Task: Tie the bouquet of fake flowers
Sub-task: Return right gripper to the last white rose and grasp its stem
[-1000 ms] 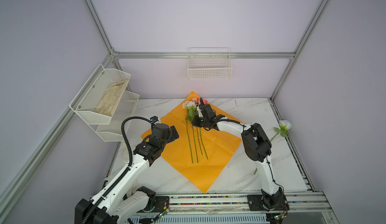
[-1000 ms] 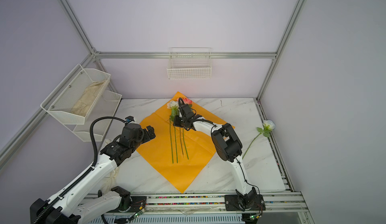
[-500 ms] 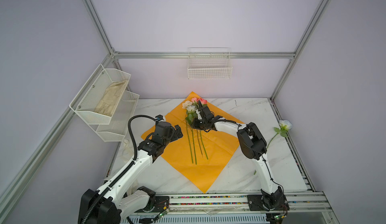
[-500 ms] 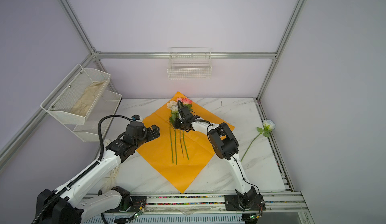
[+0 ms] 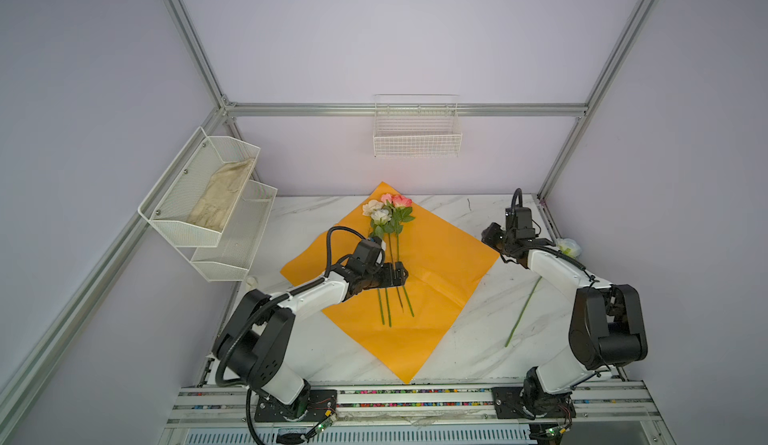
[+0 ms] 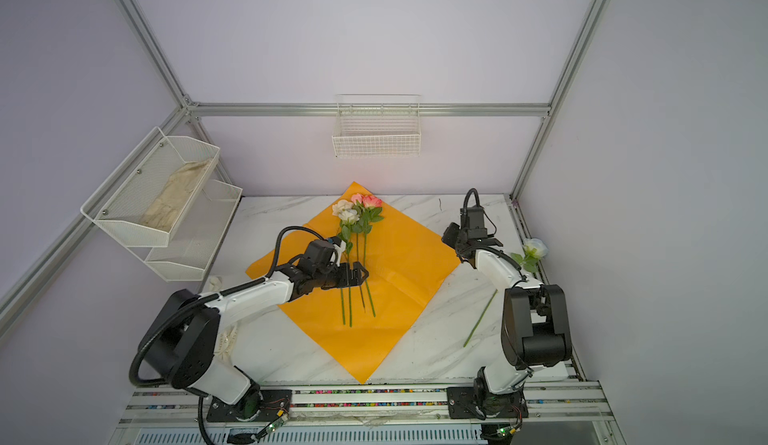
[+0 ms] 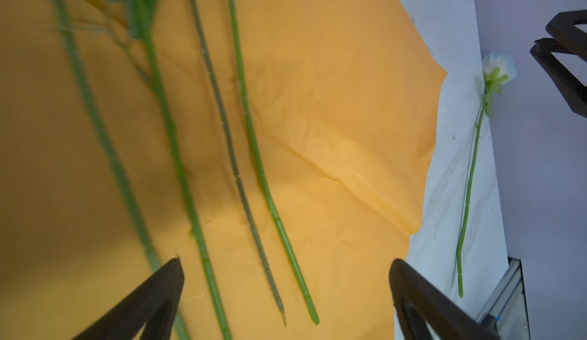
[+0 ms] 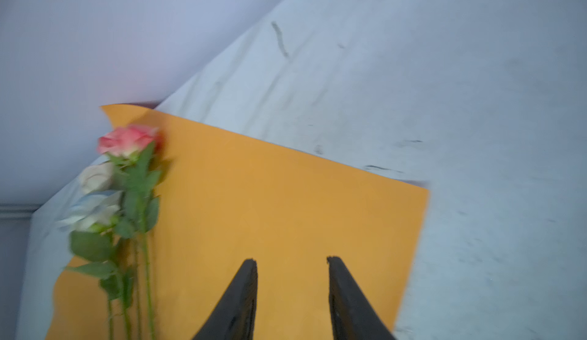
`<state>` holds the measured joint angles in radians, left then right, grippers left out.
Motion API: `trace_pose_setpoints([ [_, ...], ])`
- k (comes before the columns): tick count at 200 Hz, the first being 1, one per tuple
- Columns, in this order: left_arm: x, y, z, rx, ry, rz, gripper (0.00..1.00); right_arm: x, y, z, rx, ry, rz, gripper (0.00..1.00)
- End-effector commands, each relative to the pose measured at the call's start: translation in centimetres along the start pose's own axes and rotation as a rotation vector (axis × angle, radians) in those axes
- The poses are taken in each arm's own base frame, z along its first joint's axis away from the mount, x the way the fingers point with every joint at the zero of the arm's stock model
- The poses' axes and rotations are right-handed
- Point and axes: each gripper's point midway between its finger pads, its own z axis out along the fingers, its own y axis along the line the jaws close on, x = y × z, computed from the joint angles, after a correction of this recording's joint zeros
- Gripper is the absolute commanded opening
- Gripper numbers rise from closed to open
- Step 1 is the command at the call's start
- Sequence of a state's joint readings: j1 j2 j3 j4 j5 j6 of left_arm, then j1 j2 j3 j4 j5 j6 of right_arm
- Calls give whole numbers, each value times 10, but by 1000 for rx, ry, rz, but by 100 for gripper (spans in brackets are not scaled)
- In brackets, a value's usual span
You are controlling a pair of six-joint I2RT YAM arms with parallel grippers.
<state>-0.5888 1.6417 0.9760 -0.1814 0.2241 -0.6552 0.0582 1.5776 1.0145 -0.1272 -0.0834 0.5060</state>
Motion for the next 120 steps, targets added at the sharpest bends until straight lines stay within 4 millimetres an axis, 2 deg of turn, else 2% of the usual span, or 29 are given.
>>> trace_pose_setpoints([
  [1,-33,-88,-1,216,-23,130,100,3,-60,-13,163,-1,19,40],
  [22,-23,-117,19,268,33,167,100,-7,-113,-23,277,-32,86,39],
  [46,-17,-148,35,339,79,217,100,-17,-156,-29,408,-76,114,37],
  [64,-12,-164,42,379,112,238,100,-28,-179,-29,475,-93,143,36],
  [85,-8,-173,47,407,138,249,100,-30,-203,-26,514,-82,180,36],
  [120,-11,-170,51,376,137,261,100,-26,-216,-15,520,-38,189,37],
])
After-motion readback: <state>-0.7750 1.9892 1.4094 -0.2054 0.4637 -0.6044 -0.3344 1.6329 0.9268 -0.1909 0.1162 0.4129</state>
